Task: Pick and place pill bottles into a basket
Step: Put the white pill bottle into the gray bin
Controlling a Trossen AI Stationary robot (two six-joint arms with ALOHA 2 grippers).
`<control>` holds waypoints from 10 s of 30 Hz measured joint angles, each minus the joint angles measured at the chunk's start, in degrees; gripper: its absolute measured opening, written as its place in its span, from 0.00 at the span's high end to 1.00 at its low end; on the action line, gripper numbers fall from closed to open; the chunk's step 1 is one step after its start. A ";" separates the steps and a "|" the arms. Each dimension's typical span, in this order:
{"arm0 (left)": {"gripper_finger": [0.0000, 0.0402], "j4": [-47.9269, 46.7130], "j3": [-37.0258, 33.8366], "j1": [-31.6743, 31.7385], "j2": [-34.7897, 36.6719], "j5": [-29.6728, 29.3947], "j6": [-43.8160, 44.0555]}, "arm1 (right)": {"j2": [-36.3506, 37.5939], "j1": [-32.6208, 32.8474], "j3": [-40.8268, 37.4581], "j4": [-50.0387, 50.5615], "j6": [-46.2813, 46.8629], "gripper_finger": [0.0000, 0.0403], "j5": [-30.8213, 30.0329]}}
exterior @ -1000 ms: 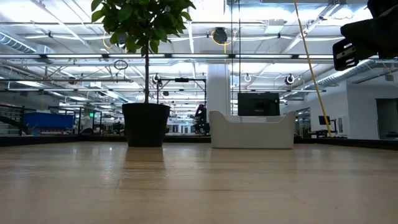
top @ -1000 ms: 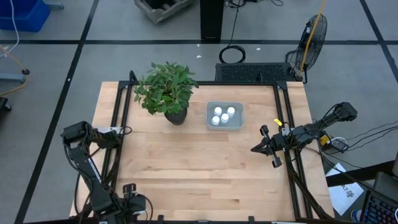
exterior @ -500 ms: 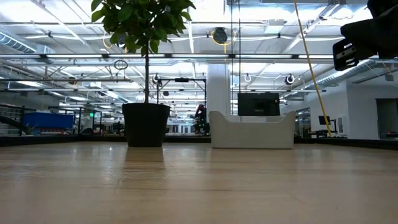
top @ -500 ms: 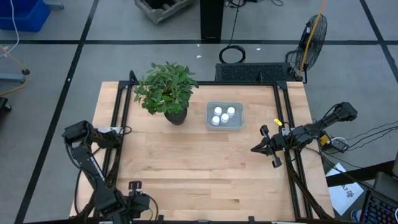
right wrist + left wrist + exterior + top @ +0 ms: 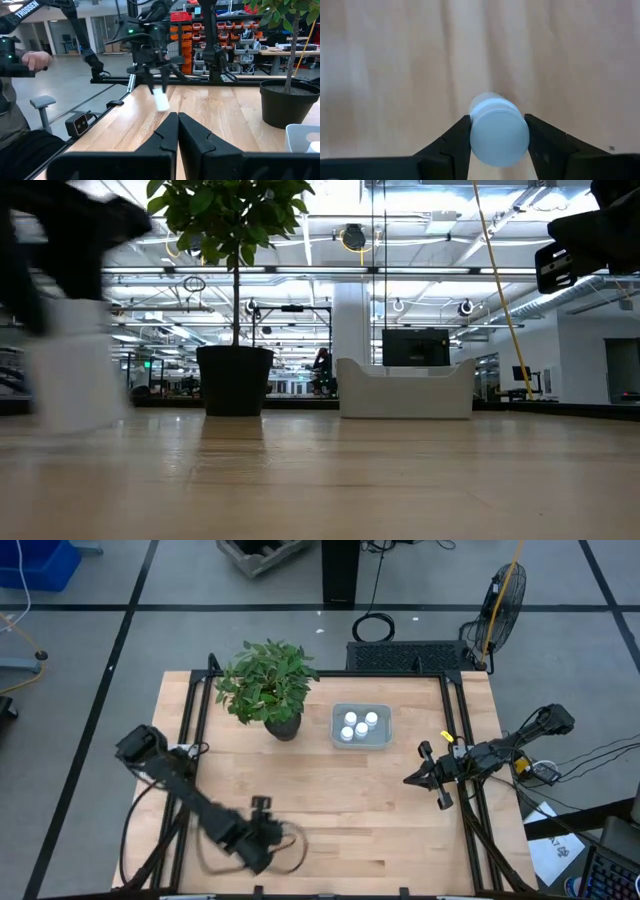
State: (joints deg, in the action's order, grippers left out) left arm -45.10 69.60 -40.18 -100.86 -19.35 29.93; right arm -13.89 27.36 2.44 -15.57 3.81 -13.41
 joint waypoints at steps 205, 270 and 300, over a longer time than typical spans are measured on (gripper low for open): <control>0.57 -3.32 31.28 27.43 -19.91 20.81 -27.27 | -13.44 5.47 -0.02 -10.37 23.17 0.99 4.42; 0.99 47.36 -41.00 16.68 44.67 4.38 -14.31 | -79.40 -1.71 38.75 -18.64 10.16 0.23 -5.97; 0.98 77.80 -69.02 11.64 54.39 0.64 -16.11 | -90.07 -6.15 42.10 -23.04 11.27 0.21 -5.76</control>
State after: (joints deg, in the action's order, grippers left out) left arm 32.70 0.58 -28.53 -46.47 -18.71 13.82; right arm -103.96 21.21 44.53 -38.61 15.09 -19.17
